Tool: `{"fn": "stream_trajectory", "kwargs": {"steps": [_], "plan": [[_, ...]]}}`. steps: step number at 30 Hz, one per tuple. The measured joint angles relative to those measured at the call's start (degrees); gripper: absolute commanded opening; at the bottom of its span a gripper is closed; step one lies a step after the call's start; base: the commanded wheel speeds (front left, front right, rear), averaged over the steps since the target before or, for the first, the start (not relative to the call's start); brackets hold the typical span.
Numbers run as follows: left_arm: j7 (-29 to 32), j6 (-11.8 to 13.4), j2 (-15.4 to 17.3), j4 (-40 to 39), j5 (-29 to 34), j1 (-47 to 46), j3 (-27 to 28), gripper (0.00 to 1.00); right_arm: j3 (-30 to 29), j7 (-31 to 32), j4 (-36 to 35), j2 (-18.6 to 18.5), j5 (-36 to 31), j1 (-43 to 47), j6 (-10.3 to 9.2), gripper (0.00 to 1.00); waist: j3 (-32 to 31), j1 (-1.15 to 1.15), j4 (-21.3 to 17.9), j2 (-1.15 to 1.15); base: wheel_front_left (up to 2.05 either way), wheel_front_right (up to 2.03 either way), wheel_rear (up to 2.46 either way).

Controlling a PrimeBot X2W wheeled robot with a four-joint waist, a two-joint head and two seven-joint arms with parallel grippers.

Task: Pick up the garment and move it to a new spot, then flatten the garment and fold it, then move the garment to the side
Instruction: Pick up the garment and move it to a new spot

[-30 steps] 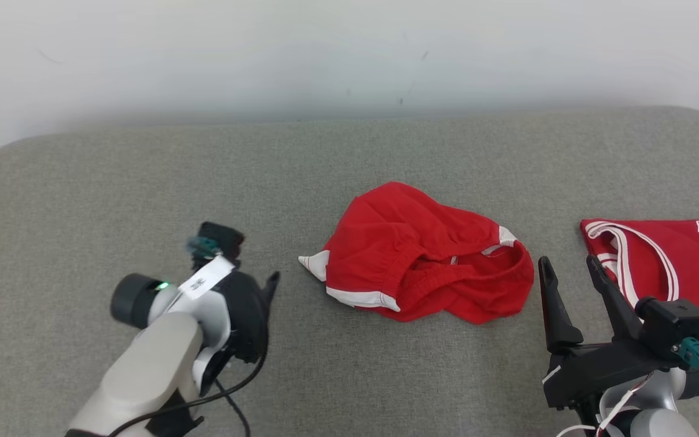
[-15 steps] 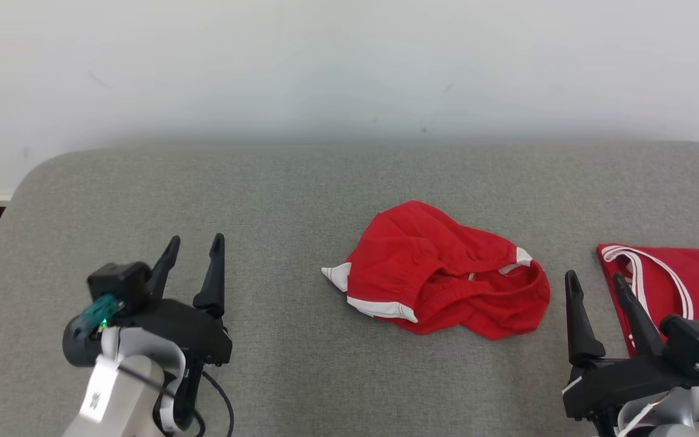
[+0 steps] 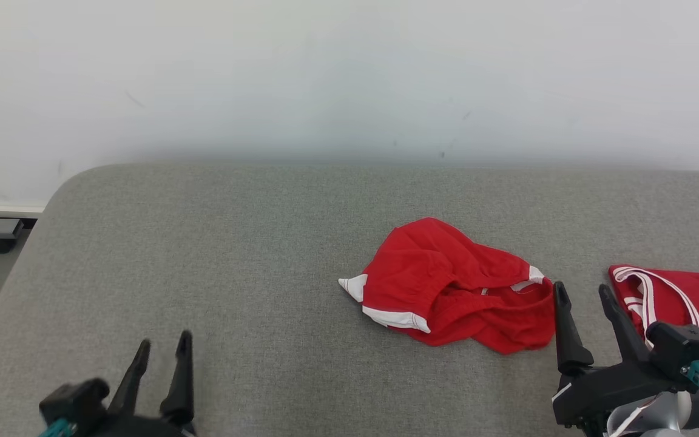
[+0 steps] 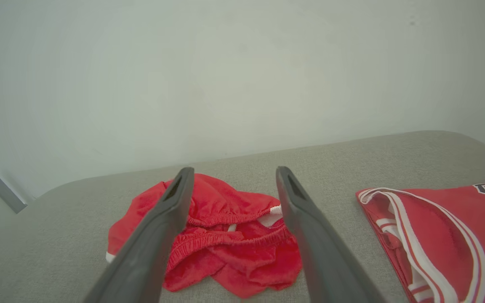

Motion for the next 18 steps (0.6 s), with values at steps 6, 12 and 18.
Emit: {"fn": "stream_trajectory", "kwargs": {"steps": [6, 12, 18], "plan": [[0.1, 0.3, 3.7, -3.9, 2.1, 4.1, -0.1, 1.00, -0.6, 0.2, 0.5, 0.0, 0.2, 0.5, -0.09, 1.00, -0.2, 0.00, -0.3, 0.00, 0.00, 0.00, 0.00], [0.5, 0.8, 4.2, -7.1, 3.2, 6.2, 1.0, 1.00, -1.5, 0.5, 0.7, 0.0, 0.2, 1.4, -0.52, 1.00, -0.1, 0.00, -0.9, 0.00, 0.00, 0.00, 0.00], [1.6, 0.8, 4.8, -11.0, 5.6, 7.8, 2.2, 1.00, -3.5, 0.3, 1.0, -0.2, 0.2, 2.8, -1.04, 1.00, 0.3, 0.00, -2.7, 0.00, 0.00, 0.00, 0.00]]}}
